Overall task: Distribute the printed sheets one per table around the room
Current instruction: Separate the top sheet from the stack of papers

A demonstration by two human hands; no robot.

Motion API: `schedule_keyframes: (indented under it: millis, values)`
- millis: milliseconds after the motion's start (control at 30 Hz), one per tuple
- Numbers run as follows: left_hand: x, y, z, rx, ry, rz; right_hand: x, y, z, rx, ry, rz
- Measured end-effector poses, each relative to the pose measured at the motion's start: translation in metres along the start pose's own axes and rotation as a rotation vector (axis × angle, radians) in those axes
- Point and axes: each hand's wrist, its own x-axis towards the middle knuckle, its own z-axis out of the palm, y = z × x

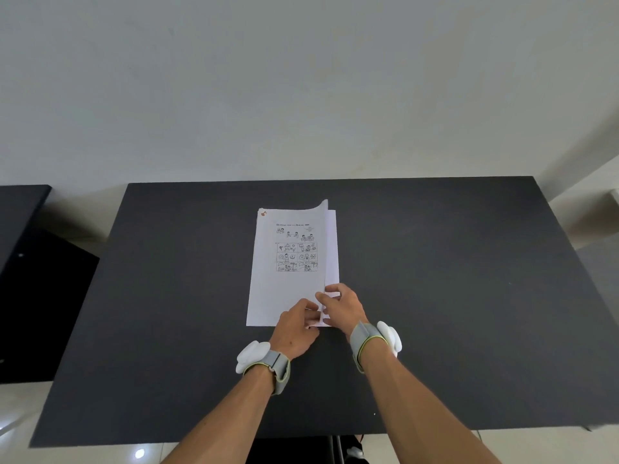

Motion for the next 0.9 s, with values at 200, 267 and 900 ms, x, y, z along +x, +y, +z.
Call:
schedule_keyframes:
  millis: [200,267,900]
  values:
    - [-0.002,-0.006,-0.007,-0.069,-0.075,0.0,-0.005,-0.007,0.009,-0.218,0.044,-0.078]
    - [0.0,-0.008,-0.009,-0.085,-0.098,-0.006,-0.006,-0.008,0.009,-0.276,0.098,-0.096]
    - [0.04,0.059,-0.027,-0.109,0.285,-0.127,-0.005,-0.021,-0.123,0.179,0.152,-0.092]
